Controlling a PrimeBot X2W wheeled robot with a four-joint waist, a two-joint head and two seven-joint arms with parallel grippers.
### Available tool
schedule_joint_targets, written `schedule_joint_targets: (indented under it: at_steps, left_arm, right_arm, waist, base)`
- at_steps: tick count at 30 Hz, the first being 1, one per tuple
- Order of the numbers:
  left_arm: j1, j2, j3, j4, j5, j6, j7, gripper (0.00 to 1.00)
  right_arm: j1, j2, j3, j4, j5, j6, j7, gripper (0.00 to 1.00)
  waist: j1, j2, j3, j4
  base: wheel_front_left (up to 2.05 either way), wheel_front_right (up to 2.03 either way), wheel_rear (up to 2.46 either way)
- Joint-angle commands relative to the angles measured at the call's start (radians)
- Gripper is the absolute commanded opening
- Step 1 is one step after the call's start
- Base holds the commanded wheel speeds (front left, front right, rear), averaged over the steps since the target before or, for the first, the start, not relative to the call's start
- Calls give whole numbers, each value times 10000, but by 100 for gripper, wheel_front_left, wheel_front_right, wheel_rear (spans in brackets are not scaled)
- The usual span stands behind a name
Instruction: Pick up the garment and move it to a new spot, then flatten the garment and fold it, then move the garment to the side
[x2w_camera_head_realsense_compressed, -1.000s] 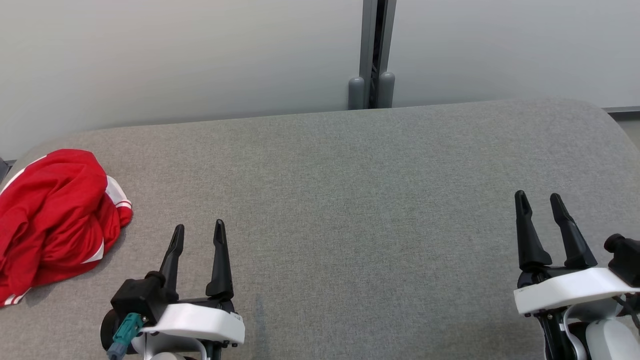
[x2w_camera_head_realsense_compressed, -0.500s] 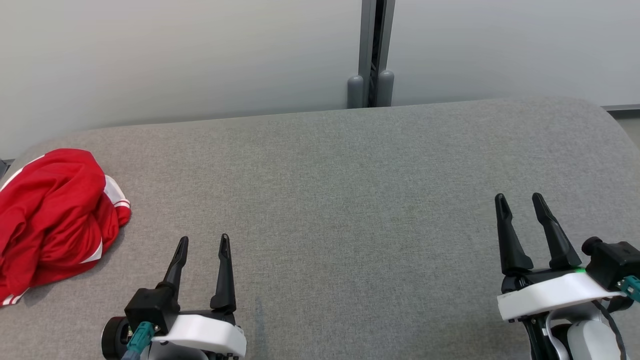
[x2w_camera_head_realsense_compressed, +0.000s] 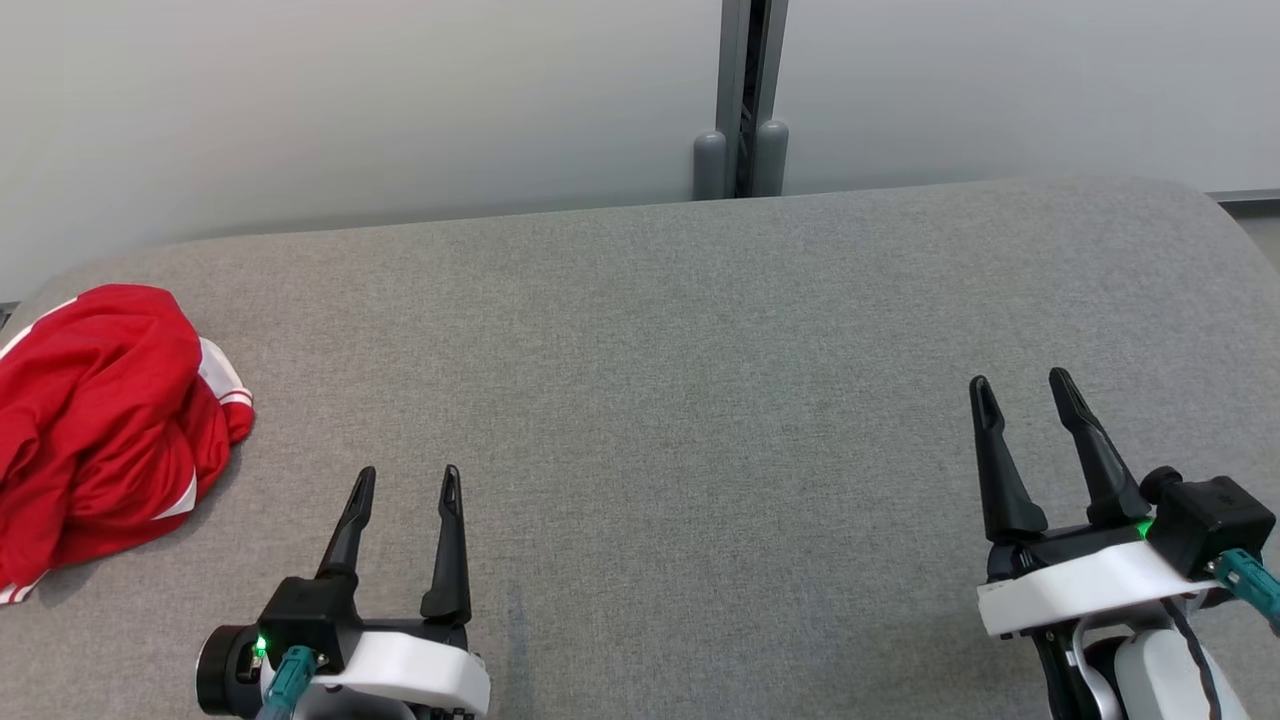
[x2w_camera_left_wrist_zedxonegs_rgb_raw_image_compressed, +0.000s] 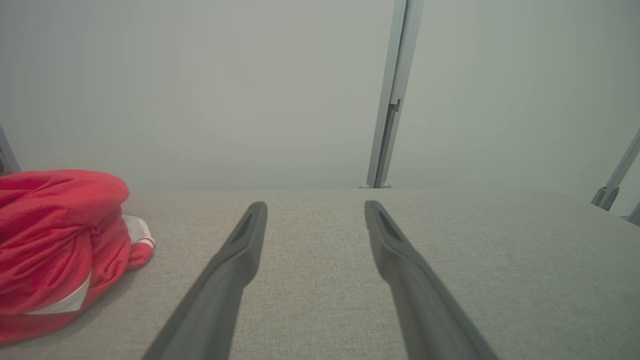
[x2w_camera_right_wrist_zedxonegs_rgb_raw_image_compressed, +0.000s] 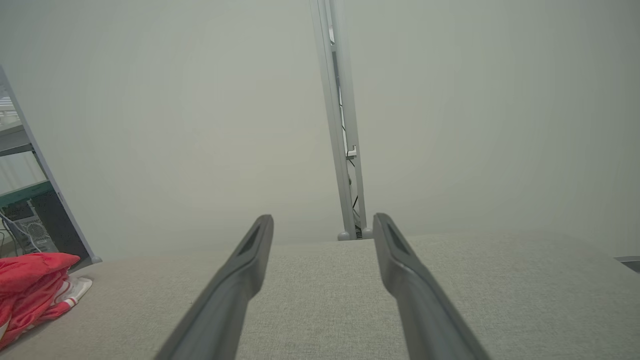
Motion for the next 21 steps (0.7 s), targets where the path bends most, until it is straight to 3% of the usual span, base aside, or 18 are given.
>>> schedule_joint_targets:
  at_steps: [1,13,21]
  left_arm:
    - [-57,50,78,-26,19,-56,-71,100]
    - [36,55,120,60,-472,-364,-137,100]
    - [-96,52,92,306,-934,-664,-140,100]
  right_arm:
    - [-131,-33,53,5,-252,17,-142,100]
    - [-192,-22,212,208,-789,18,-447,100]
    - [-231,-23,102,356,-557,17,-408,100]
  waist:
    - [-1,0,32,-2]
    - [-1,0,83,-6]
    - [-1,0,121,-24]
  base:
    - [0,0,0]
    - [0,0,0]
    - [0,0,0]
